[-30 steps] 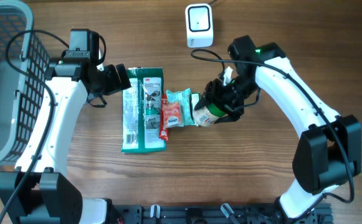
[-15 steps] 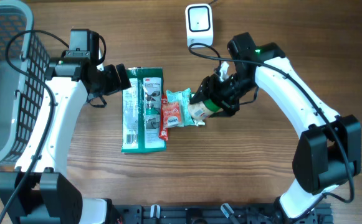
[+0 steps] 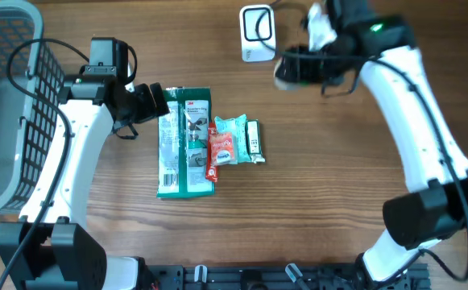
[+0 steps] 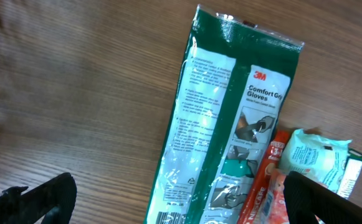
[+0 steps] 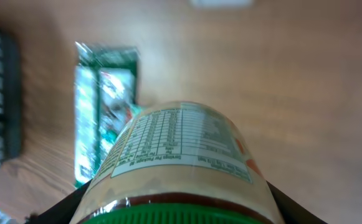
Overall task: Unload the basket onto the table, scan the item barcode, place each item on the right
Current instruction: 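Carry the jar up to the scanner face with the right gripper, then move the jar to the table's right side and release it, then reach right gripper down to the white-green Axe Brand box, then grasp the Axe Brand box with the right gripper and lift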
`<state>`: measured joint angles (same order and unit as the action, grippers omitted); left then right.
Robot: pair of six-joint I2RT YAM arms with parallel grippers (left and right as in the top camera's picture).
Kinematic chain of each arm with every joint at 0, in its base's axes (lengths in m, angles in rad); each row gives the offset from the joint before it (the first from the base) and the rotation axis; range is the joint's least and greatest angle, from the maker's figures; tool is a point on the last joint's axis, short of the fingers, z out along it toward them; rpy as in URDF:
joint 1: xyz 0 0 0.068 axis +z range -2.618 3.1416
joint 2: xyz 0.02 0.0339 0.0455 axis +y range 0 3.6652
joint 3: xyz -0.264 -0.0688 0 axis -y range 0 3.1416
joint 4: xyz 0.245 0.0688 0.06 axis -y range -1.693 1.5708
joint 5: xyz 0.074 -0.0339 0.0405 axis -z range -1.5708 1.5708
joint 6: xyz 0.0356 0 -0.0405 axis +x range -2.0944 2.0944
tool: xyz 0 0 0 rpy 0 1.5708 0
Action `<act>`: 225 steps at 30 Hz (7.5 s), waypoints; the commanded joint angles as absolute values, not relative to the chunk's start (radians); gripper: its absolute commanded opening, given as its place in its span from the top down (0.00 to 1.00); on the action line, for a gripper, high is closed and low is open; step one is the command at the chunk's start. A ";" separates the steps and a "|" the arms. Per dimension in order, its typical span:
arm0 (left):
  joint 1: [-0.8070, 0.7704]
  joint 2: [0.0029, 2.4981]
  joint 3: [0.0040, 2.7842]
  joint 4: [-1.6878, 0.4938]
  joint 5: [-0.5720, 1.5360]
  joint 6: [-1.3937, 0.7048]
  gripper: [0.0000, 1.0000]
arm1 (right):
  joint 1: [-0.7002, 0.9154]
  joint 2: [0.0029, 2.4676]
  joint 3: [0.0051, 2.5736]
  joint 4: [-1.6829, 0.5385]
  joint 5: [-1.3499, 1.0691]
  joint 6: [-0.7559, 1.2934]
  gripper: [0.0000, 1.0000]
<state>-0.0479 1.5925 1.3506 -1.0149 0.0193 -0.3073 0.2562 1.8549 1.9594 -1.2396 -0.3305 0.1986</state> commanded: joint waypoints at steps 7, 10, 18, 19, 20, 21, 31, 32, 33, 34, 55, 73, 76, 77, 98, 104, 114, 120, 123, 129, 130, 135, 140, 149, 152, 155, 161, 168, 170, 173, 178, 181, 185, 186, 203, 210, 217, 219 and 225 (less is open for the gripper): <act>-0.050 1.594 1.359 -1.015 0.006 -0.292 0.00 | 0.261 1.870 2.138 -1.163 -0.173 0.070 0.83; -0.050 1.594 1.359 -1.015 0.006 -0.292 0.00 | 0.261 1.918 2.116 -1.070 -0.185 0.067 0.95; -0.050 1.594 1.359 -1.015 0.006 -0.292 0.00 | 0.263 2.105 2.101 -0.801 -0.204 0.012 0.96; -0.050 1.594 1.359 -1.015 0.006 -0.292 0.00 | 0.265 2.127 2.101 -0.767 -0.204 -0.008 0.96; -0.050 1.594 1.359 -1.015 0.006 -0.292 0.00 | 0.266 2.141 2.101 -0.742 -0.204 -0.022 0.96; -0.050 1.594 1.359 -1.015 0.006 -0.292 0.00 | 0.269 2.155 2.101 -0.718 -0.204 -0.041 0.96; -0.050 1.594 1.359 -1.015 0.006 -0.292 0.00 | 0.324 2.263 2.101 -0.402 -0.056 -0.102 0.96; -0.050 1.594 1.359 -1.015 0.006 -0.292 0.00 | 0.329 2.268 2.101 -0.381 -0.047 -0.102 0.96; -0.050 1.594 1.359 -1.015 0.006 -0.292 0.00 | 0.333 2.277 2.101 -0.360 -0.045 -0.102 0.95; -0.050 1.594 1.359 -1.015 0.006 -0.292 0.00 | 0.337 2.287 2.101 -0.337 -0.045 -0.102 0.96; -0.050 1.594 1.359 -1.015 0.006 -0.292 0.00 | 0.341 2.437 2.101 -0.119 0.011 -0.023 0.95; -0.050 1.594 1.359 -1.015 0.006 -0.292 0.00 | 0.113 1.940 2.103 -1.051 0.011 -0.015 0.88; -0.050 1.594 1.359 -1.015 0.006 -0.292 0.00 | 0.022 1.956 2.060 -1.259 0.012 -0.001 0.86; -0.050 1.594 1.359 -1.015 0.006 -0.292 0.00 | -0.010 1.961 2.028 -1.288 0.021 0.035 0.86; -0.050 1.594 1.359 -1.015 0.006 -0.292 0.00 | -0.287 1.934 1.457 -0.908 0.079 0.184 0.00; -0.050 1.594 1.359 -1.015 0.006 -0.292 0.00 | -0.279 1.873 1.685 -1.124 -0.018 0.182 0.01; -0.050 1.594 1.359 -1.015 0.006 -0.292 0.00 | -0.004 1.822 1.652 -1.240 -0.395 0.082 0.32; -0.050 1.594 1.359 -1.015 0.006 -0.292 0.00 | 0.275 1.827 1.485 -1.011 -0.336 0.176 0.32; -0.050 1.594 1.359 -1.015 0.006 -0.292 0.00 | 0.387 1.827 1.412 -0.904 -0.223 0.218 0.33; -0.050 1.594 1.359 -1.015 0.006 -0.292 0.00 | 0.549 1.827 1.313 -0.749 -0.081 0.273 0.32; -0.050 1.594 1.359 -1.015 0.006 -0.292 0.00 | 0.561 1.830 1.302 -0.730 -0.077 0.274 0.33; -0.050 1.594 1.359 -1.015 0.006 -0.292 0.00 | 0.605 1.854 1.232 -0.644 -0.014 0.330 0.36; -0.050 1.594 1.359 -1.015 0.006 -0.292 0.00 | 0.603 1.859 1.229 -0.636 -0.015 0.344 0.45; -0.050 1.594 1.359 -1.015 0.006 -0.292 0.00 | 0.603 1.860 1.208 -0.634 0.007 0.378 0.60; -0.050 1.594 1.359 -1.015 0.006 -0.292 0.00 | 0.603 1.860 1.170 -0.585 0.008 0.396 0.60; -0.050 1.594 1.359 -1.015 0.006 -0.292 0.00 | 0.603 1.860 1.136 -0.521 0.000 0.396 0.60; -0.050 1.594 1.359 -1.015 0.006 -0.292 0.00 | 0.603 1.860 1.123 -0.494 -0.003 0.395 0.60; -0.050 1.594 1.359 -1.015 0.006 -0.292 0.00 | 0.572 1.860 1.125 -0.506 0.075 0.392 0.59; -0.050 1.594 1.359 -1.015 0.006 -0.292 0.00 | 0.548 1.859 1.130 -0.522 0.075 0.388 0.59; -0.050 1.594 1.359 -1.015 0.006 -0.292 0.00 | 0.511 1.858 1.150 -0.566 0.075 0.351 0.59; -0.050 1.594 1.359 -1.015 0.006 -0.292 0.00 | 0.441 1.834 1.168 -0.588 -0.026 0.242 0.55; -0.050 1.594 1.359 -1.015 0.006 -0.292 0.00 | 0.429 1.819 1.168 -0.584 -0.107 0.170 0.54; -0.050 1.594 1.359 -1.015 0.006 -0.292 0.00 | 0.429 1.812 1.168 -0.585 -0.110 0.157 0.54; -0.050 1.594 1.359 -1.015 0.006 -0.292 0.00 | 0.429 1.812 1.168 -0.588 -0.110 0.154 0.54; -0.050 1.594 1.359 -1.015 0.006 -0.292 0.00 | 0.429 1.816 1.074 -0.538 -0.065 0.052 0.50; -0.050 1.594 1.359 -1.015 0.006 -0.292 0.00 | 0.429 1.818 1.014 -0.466 -0.054 0.052 0.58; -0.050 1.594 1.359 -1.015 0.006 -0.292 0.00 | 0.429 1.817 1.015 -0.465 -0.101 0.052 0.76; -0.050 1.594 1.359 -1.015 0.006 -0.292 0.00 | 0.427 1.806 1.023 -0.471 -0.115 0.052 0.77; -0.050 1.594 1.359 -1.015 0.006 -0.292 0.00 | 0.388 1.689 1.087 -0.549 -0.394 0.022 0.80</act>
